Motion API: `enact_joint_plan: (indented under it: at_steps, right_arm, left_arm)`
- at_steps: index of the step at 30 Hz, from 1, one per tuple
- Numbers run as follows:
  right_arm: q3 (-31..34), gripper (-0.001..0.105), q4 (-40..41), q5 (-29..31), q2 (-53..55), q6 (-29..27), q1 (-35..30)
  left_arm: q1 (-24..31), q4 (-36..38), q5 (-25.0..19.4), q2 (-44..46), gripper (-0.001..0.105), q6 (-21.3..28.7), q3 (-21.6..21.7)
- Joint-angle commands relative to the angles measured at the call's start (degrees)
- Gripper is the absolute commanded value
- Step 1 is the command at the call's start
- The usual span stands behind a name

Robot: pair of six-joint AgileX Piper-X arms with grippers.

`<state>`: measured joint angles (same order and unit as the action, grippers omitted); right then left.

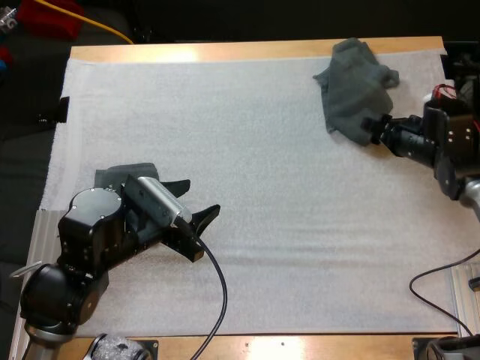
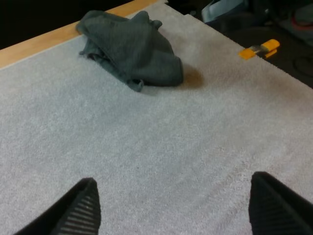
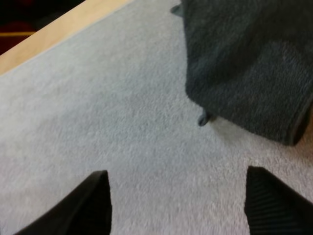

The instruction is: Pick towel from pile, fold and stack

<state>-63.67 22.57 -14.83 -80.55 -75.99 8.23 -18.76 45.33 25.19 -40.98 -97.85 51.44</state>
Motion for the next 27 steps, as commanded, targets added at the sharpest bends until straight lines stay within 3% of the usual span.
enact_joint_plan:
  at_steps: [1, 27]
  right_arm:
    - [-0.59, 0.058, -2.08, 0.85, -1.18, 0.98, 0.02]
    - [-0.59, 0.058, -20.85, 8.82, -22.34, 4.9, 0.02]
  left_arm:
    - [-0.2, -0.01, 0.3, 0.05, 0.063, 0.03, 0.48]
    - [-0.2, 1.07, 1.16, 0.05, 0.063, -0.23, 0.48]
